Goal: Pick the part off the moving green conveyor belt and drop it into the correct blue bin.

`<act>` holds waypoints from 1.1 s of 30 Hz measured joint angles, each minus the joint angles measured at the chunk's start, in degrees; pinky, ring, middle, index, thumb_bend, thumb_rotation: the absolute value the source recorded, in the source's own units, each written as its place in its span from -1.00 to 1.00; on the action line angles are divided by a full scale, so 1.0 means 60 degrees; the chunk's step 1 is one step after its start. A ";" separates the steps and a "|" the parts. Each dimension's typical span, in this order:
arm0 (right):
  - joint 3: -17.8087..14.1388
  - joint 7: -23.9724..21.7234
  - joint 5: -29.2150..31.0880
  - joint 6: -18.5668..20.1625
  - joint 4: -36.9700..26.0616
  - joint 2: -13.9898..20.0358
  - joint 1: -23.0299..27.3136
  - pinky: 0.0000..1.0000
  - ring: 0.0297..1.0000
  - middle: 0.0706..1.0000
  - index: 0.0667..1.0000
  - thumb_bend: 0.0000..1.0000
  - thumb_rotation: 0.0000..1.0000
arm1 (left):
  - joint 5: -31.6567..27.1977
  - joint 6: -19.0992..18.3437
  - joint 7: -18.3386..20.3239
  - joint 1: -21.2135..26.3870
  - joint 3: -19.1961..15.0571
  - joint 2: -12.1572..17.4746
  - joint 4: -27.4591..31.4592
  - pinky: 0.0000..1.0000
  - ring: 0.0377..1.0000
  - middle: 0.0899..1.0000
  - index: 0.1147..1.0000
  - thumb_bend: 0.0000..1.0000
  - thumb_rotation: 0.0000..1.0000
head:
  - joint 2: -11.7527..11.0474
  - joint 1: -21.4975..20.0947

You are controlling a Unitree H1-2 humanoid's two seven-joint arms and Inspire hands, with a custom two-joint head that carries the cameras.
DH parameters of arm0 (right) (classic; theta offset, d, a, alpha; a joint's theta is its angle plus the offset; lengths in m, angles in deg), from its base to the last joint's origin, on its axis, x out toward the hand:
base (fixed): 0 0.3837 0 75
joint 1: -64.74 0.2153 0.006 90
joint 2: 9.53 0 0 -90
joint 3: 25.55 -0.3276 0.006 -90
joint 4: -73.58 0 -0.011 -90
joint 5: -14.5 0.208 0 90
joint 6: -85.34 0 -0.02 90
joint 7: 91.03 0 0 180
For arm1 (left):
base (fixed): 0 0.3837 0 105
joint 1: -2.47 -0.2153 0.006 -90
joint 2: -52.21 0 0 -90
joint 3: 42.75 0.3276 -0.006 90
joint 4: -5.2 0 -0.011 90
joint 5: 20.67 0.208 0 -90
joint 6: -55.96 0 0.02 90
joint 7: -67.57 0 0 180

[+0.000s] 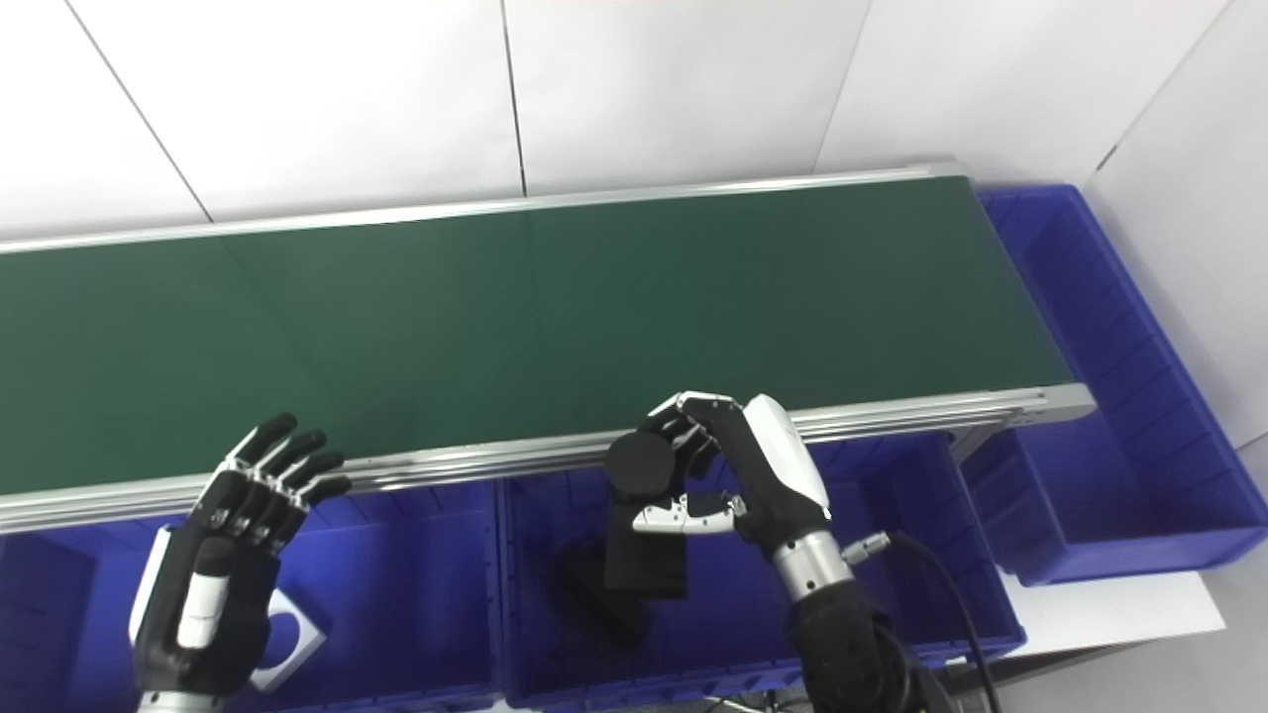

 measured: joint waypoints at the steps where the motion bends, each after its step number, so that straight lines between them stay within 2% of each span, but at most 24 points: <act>1: 0.0060 -0.0019 -0.0090 0.0000 0.0036 0.0039 0.0018 -0.30 -0.25 -0.09 0.01 0.03 -1.00 | -0.0002 -0.0026 0.0000 0.0001 0.0002 0.0010 0.0000 0.39 0.47 0.54 0.62 0.65 0.30 | 0.0058 -0.0102; 7: 0.0403 -0.0029 -0.0746 0.0001 0.0371 0.0131 0.0241 -0.34 -0.28 -0.09 0.02 0.02 -1.00 | -0.0076 -0.0373 0.0005 0.0222 0.0060 0.0099 0.0025 0.40 0.47 0.53 0.61 0.67 0.27 | 0.0132 -0.0410; 12: 0.0667 -0.0029 -0.1211 0.0001 0.0395 0.0180 0.0219 -0.35 -0.28 -0.08 0.01 0.02 -1.00 | -0.0244 -0.0421 0.0019 0.0385 0.0041 0.0140 0.0026 0.39 0.46 0.53 0.62 0.63 0.27 | 0.0161 -0.0410; 19: 0.0995 0.0011 -0.1847 0.0001 0.0730 0.0406 0.0215 -0.24 -0.24 -0.08 0.00 0.03 -1.00 | -0.0244 -0.0429 0.0024 0.0426 -0.0029 0.0241 0.0026 0.38 0.46 0.53 0.61 0.61 0.27 | 0.0205 -0.0351; 26: 0.1313 -0.0013 -0.2008 0.0000 0.1402 0.0425 0.0428 -0.18 -0.22 -0.09 -0.01 0.03 -1.00 | -0.0332 -0.0502 0.0029 0.0427 -0.0071 0.0279 0.0027 0.40 0.47 0.54 0.62 0.56 0.26 | 0.0234 -0.0396; 33: 0.1503 -0.0046 -0.2117 0.0001 0.1447 0.0520 0.0575 -0.20 -0.23 -0.09 0.00 0.03 -1.00 | -0.0297 -0.0516 0.0029 0.0436 -0.0076 0.0297 0.0027 0.38 0.46 0.53 0.61 0.58 0.29 | 0.0220 -0.0278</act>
